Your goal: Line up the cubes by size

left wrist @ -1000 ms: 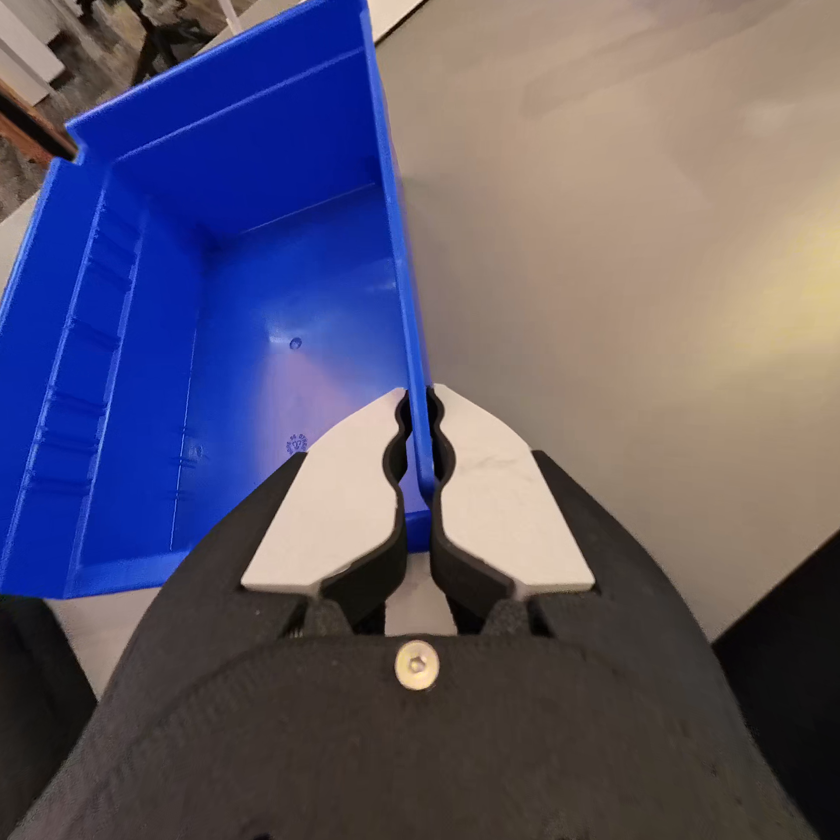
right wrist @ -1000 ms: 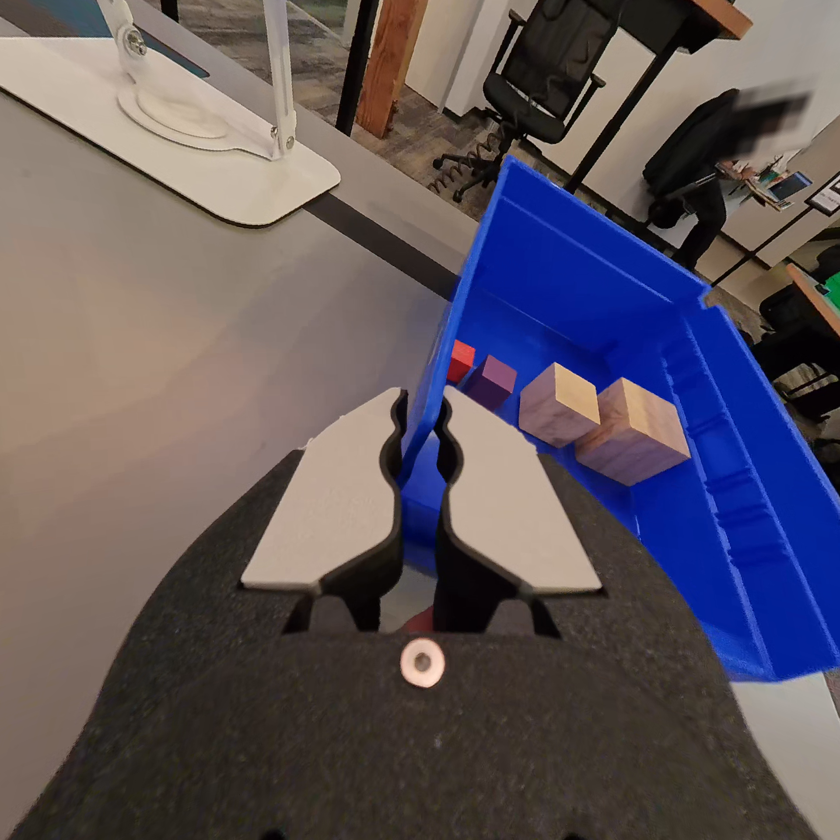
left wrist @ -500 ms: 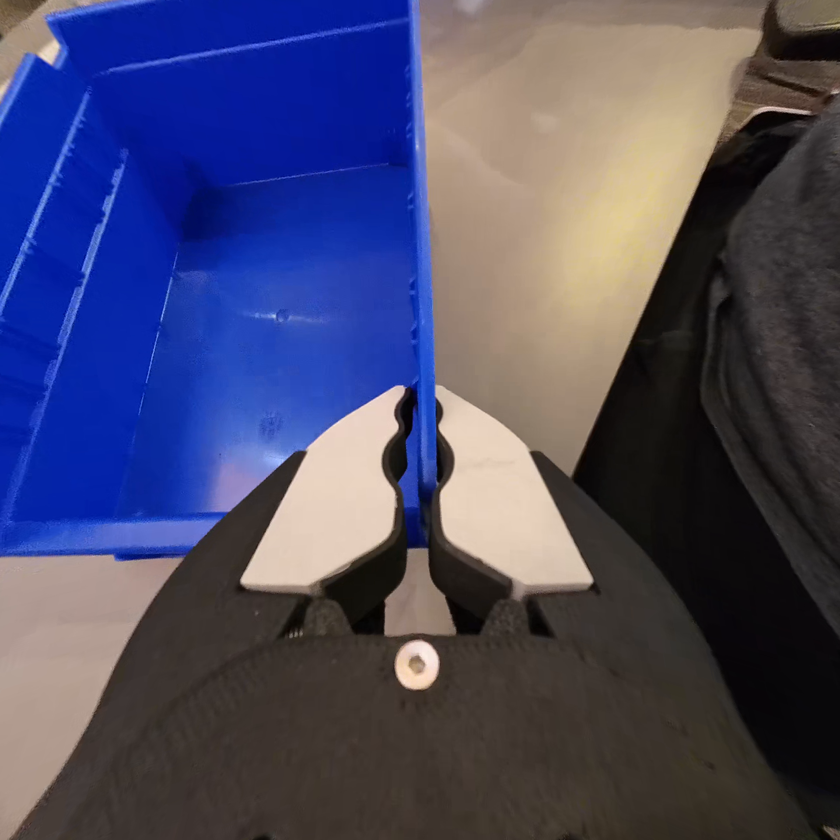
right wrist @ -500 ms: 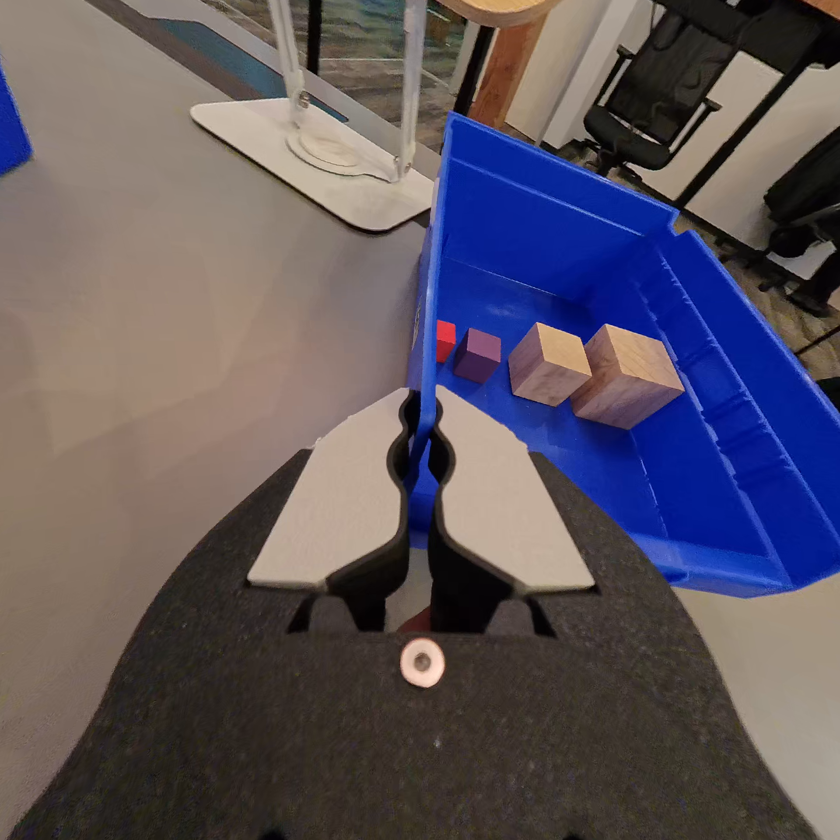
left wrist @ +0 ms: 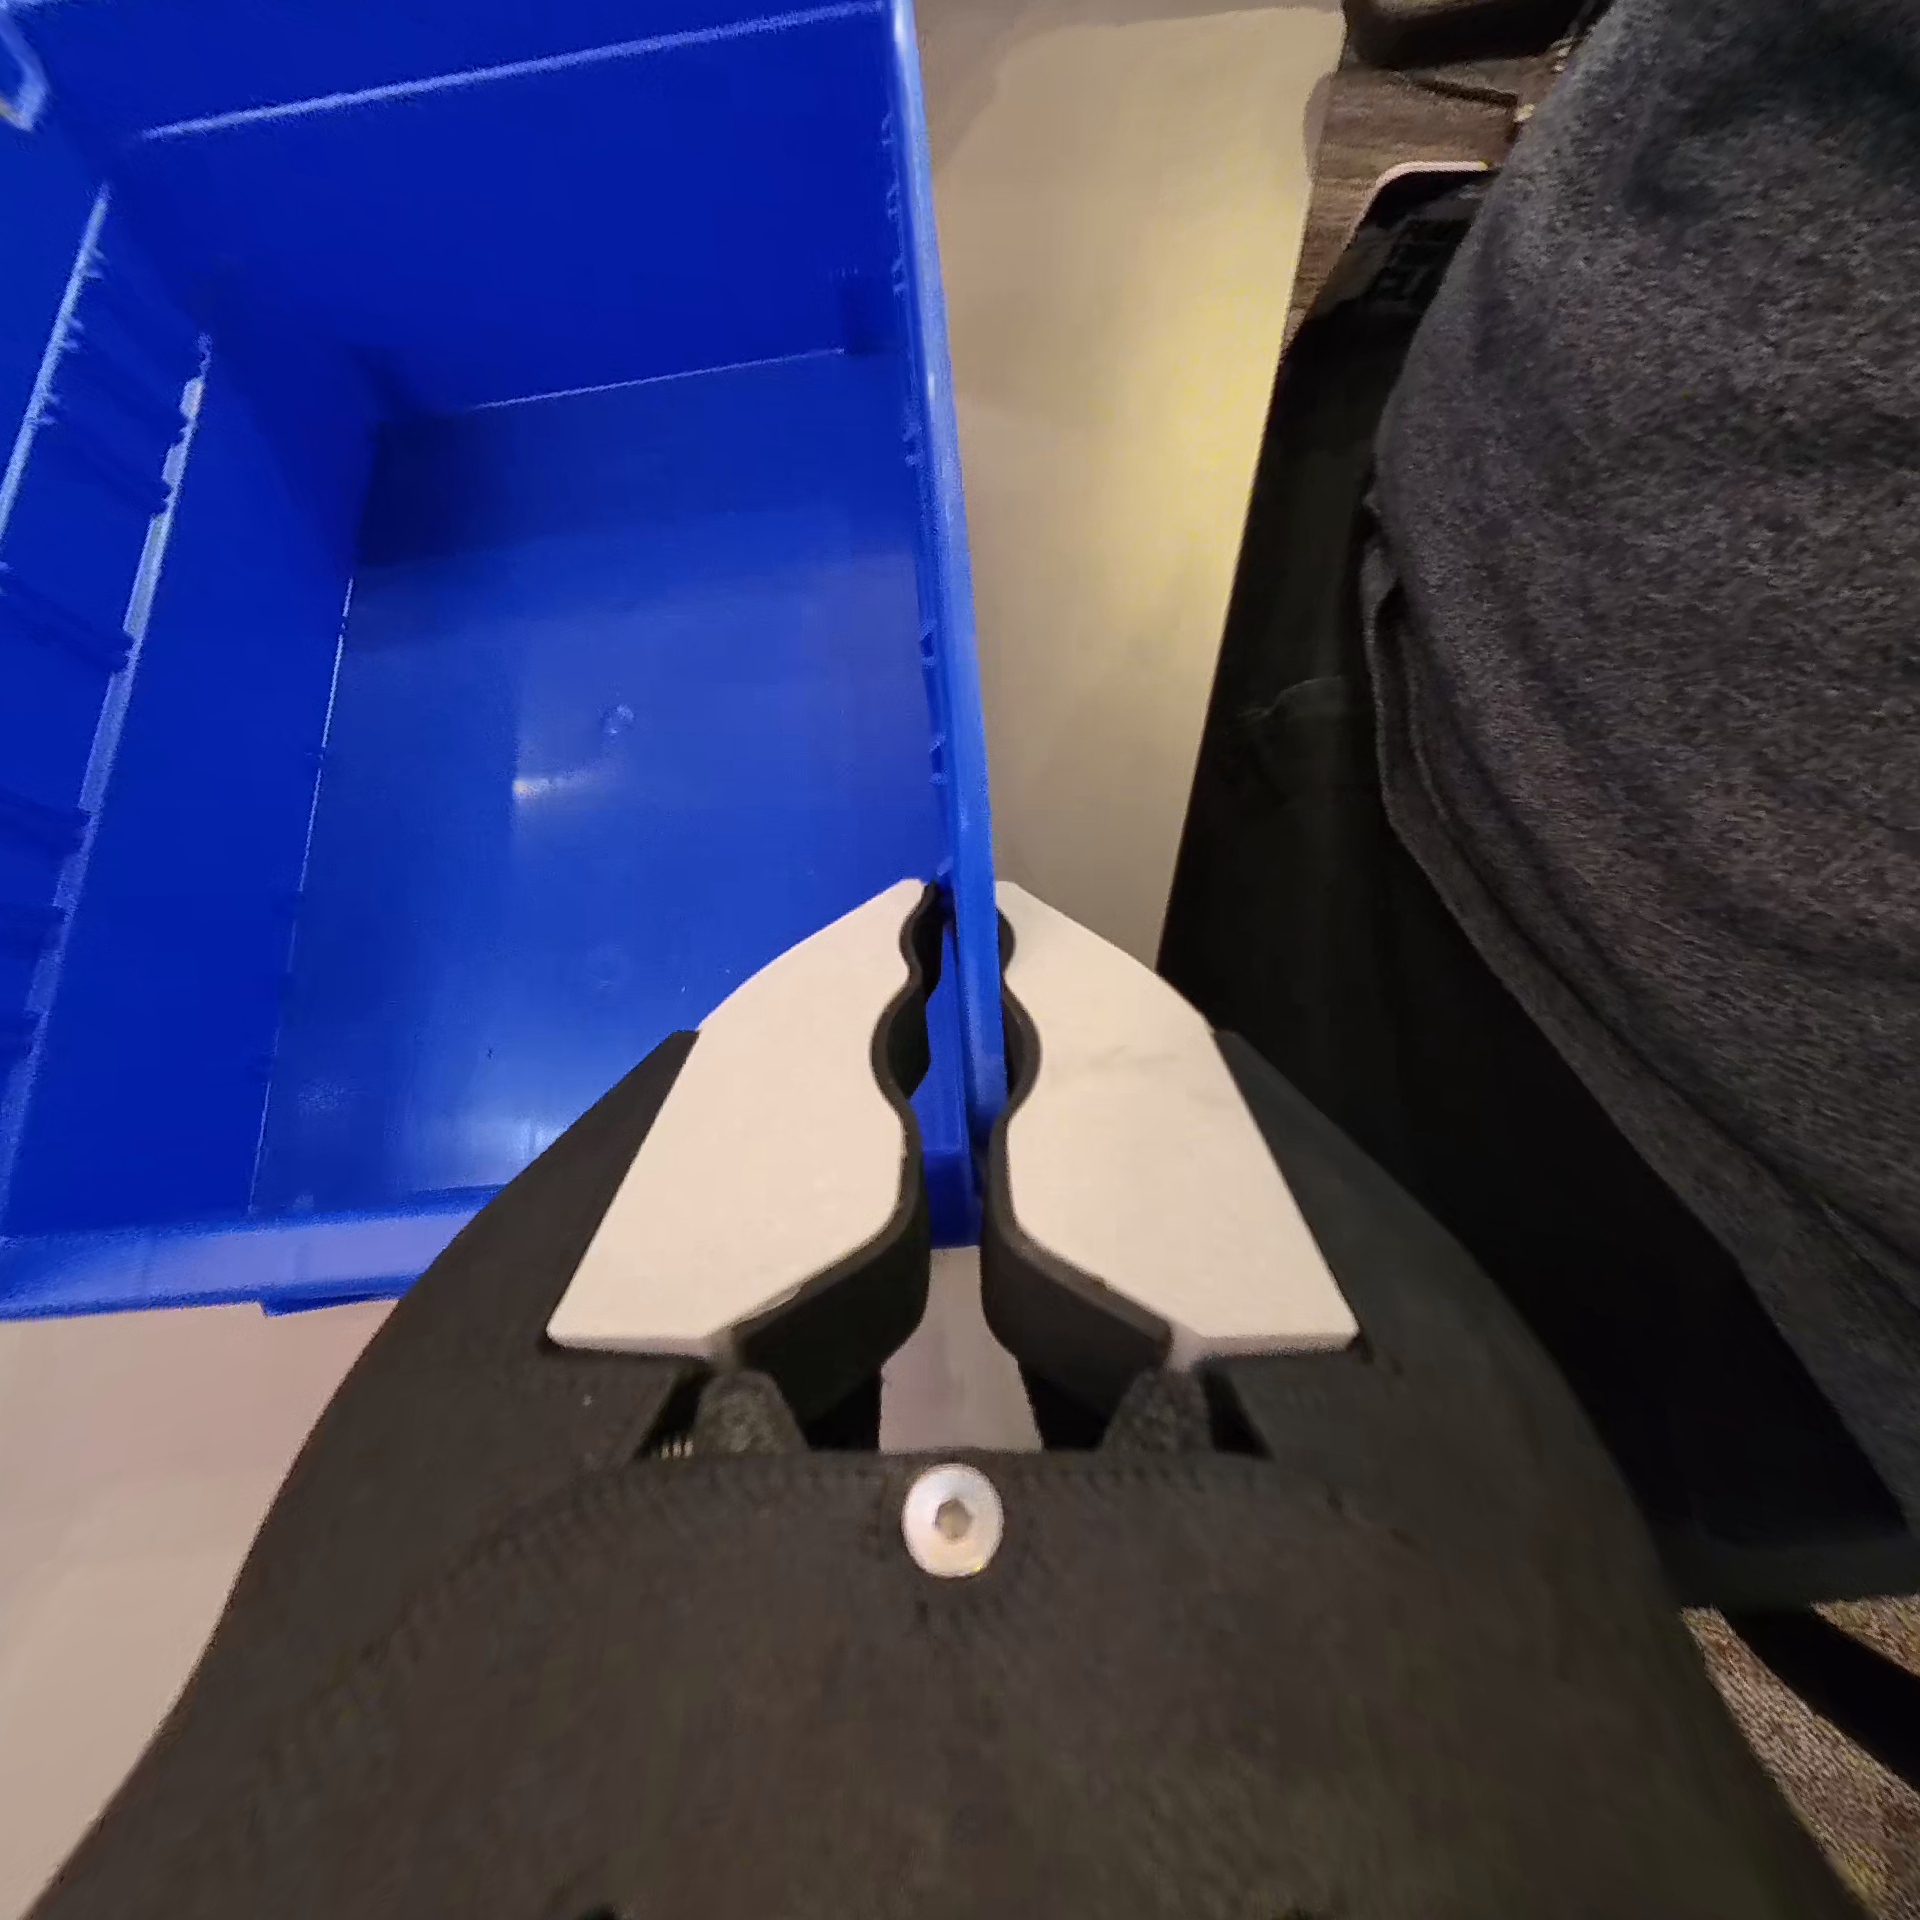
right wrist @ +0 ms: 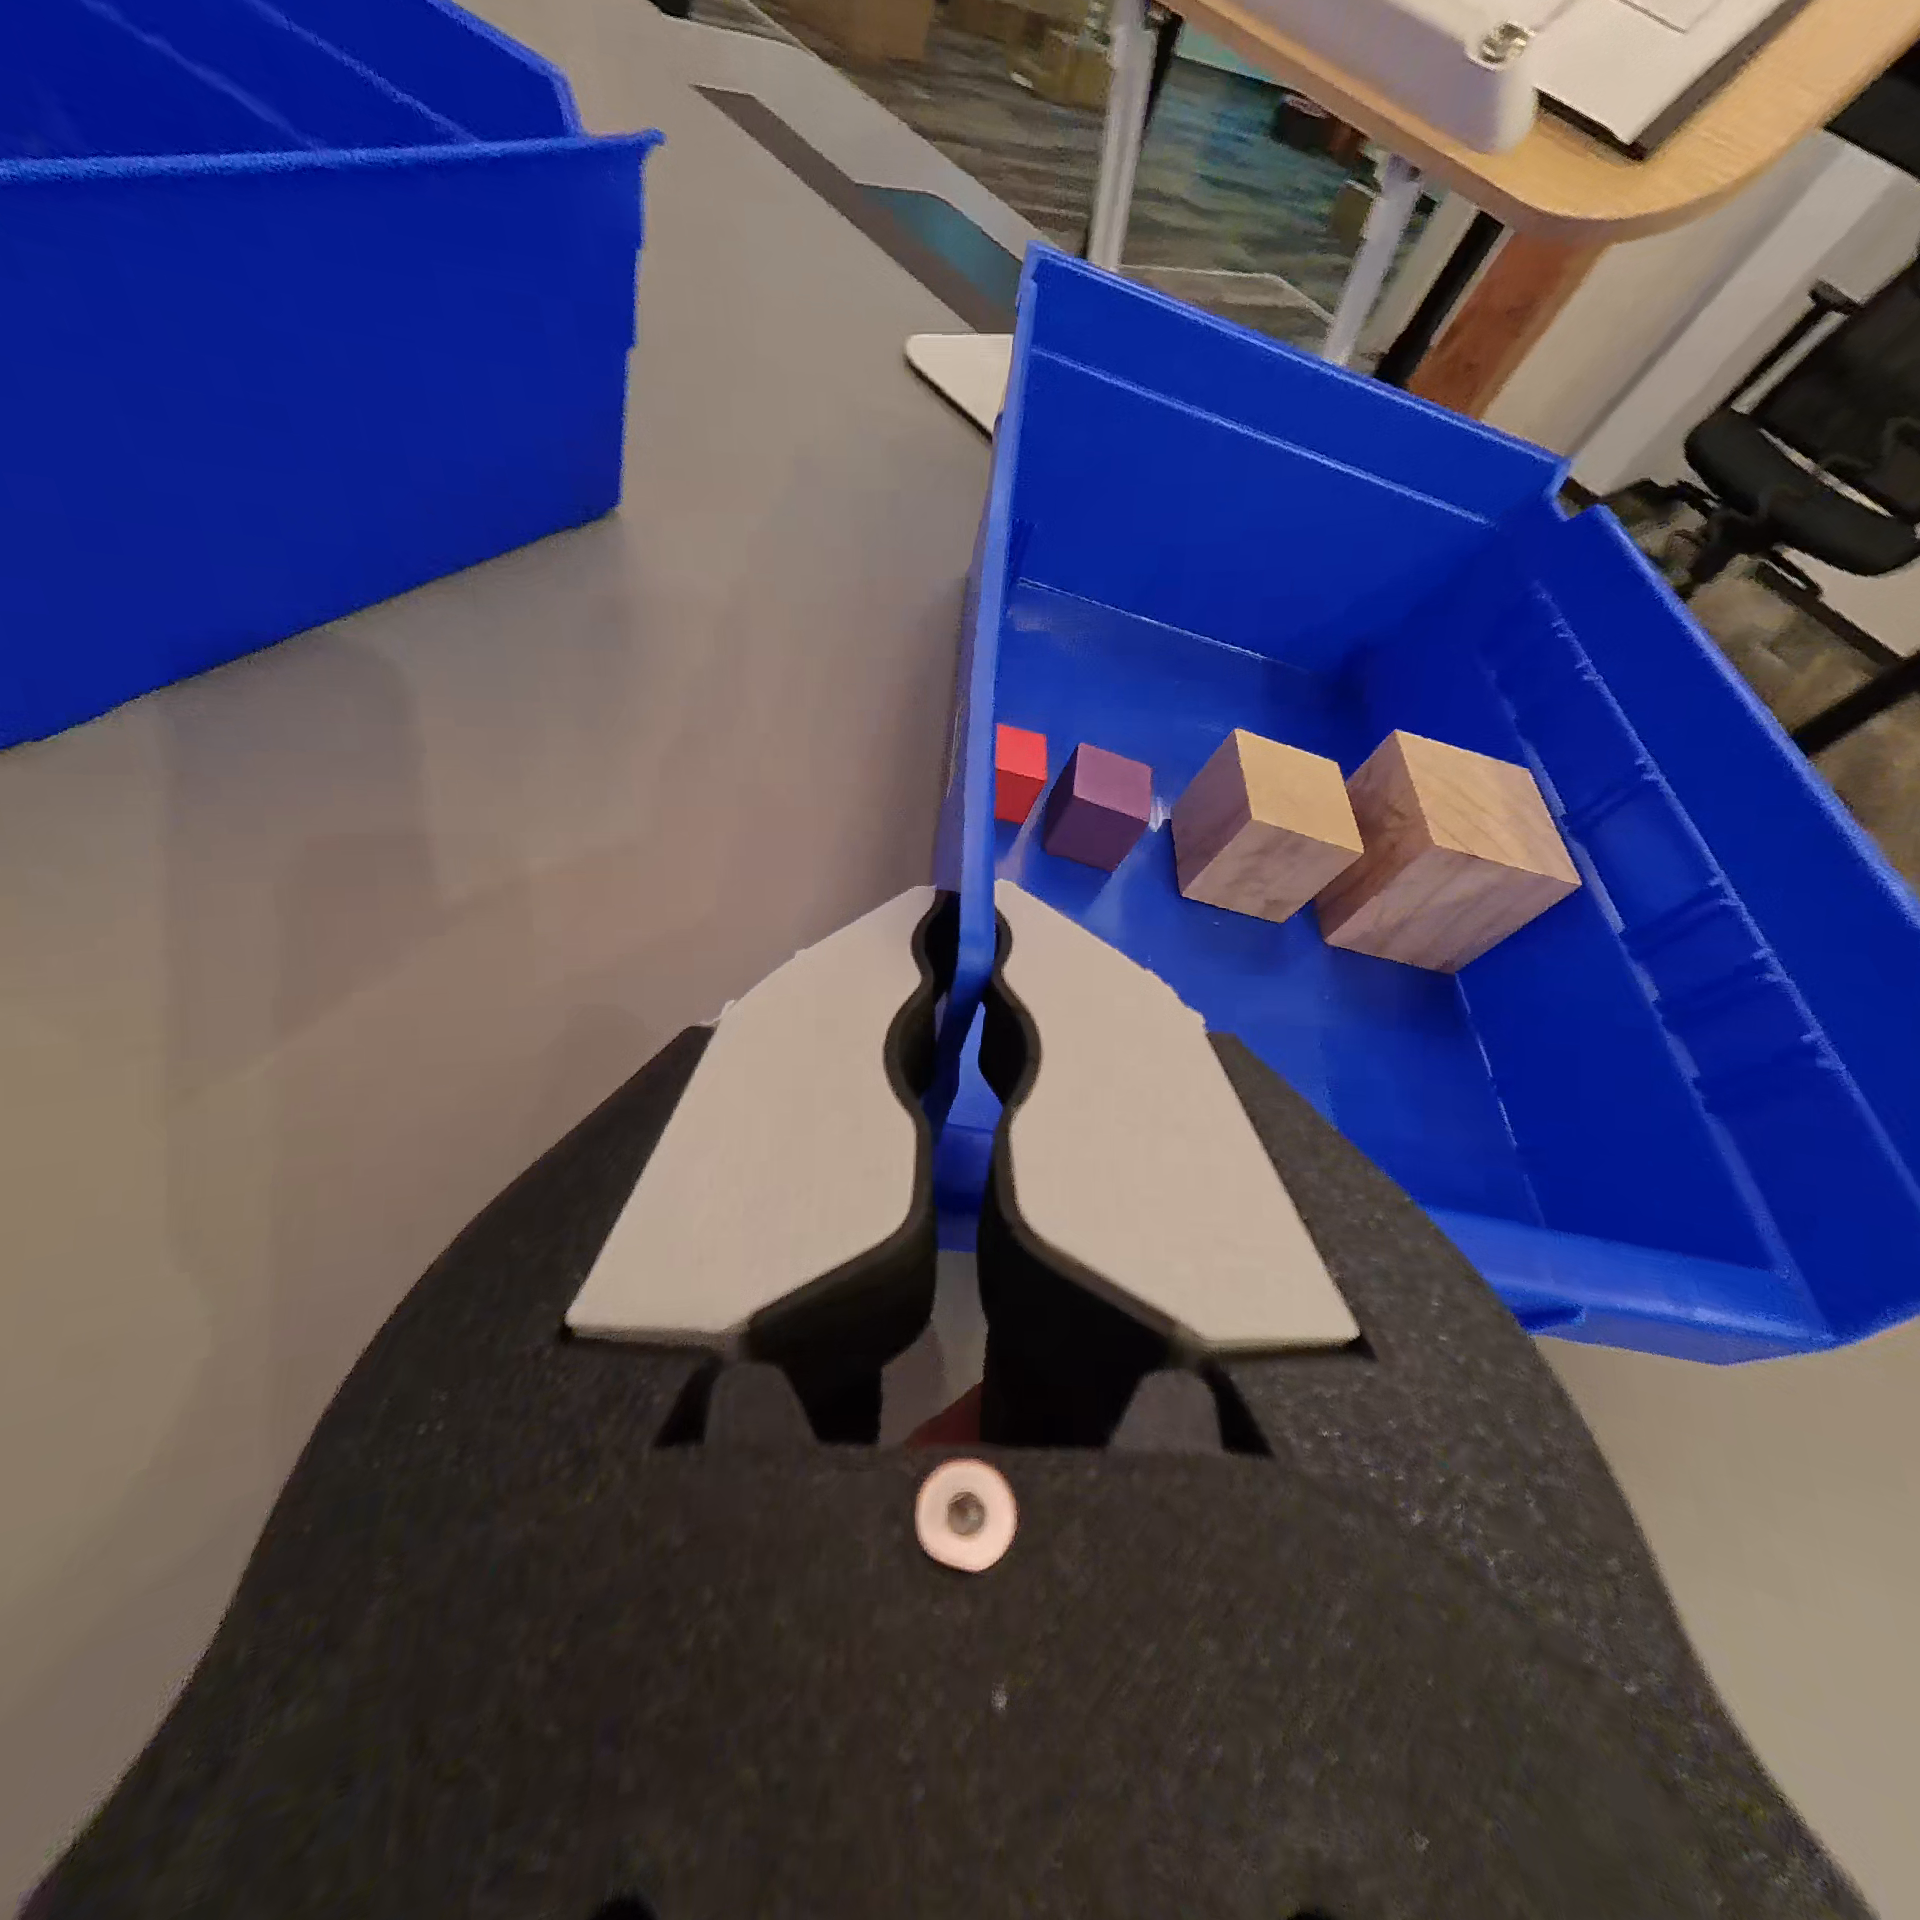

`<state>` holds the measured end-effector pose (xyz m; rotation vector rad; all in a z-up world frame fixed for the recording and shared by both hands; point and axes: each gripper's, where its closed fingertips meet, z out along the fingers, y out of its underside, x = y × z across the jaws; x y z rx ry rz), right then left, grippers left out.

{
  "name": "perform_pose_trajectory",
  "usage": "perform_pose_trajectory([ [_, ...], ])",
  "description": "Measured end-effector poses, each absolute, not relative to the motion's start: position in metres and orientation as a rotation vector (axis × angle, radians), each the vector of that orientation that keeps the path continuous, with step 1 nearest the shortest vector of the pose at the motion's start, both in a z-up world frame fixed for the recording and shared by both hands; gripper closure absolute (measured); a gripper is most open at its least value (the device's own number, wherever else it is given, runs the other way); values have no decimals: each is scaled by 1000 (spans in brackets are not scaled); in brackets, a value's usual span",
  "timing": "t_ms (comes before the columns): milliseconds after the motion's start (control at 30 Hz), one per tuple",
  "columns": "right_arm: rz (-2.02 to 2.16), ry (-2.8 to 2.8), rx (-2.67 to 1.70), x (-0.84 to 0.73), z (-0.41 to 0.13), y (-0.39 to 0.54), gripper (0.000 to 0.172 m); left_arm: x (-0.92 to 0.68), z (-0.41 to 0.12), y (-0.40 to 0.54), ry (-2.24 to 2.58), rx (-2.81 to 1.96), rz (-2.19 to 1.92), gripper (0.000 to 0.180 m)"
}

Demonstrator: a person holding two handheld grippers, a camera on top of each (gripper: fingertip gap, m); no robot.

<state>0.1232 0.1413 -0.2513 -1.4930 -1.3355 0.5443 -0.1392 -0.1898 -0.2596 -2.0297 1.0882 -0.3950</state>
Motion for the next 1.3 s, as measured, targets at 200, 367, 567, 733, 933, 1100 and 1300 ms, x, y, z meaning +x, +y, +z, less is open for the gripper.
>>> perform_pose_trajectory([
  [200, 680, -1437, -1414, 119, -251, 123, 169, -127, -260, -198, 1171, -1999, -445, 175],
  [367, 743, -1529, -1348, 112, -251, 112, 166, -121, -260, -199, 1224, -1985, -472, 175],
  [567, 760, -1527, -1327, 116, -251, 102, 168, -117, -260, -203, 1246, -1977, -491, 175],
  [733, 822, -1570, -1295, 114, -251, 87, 169, -112, -260, -207, 1277, -1967, -513, 175],
  [933, 859, -1618, -1260, 99, -251, 80, 169, -109, -260, -215, 1291, -1955, -559, 175],
  [1100, 907, -1683, -1206, 78, -251, 76, 169, -106, -260, -215, 1305, -1947, -562, 175],
  [1300, 979, -1749, -1151, 51, -251, 76, 169, -100, -260, -209, 1330, -1929, -568, 175],
])
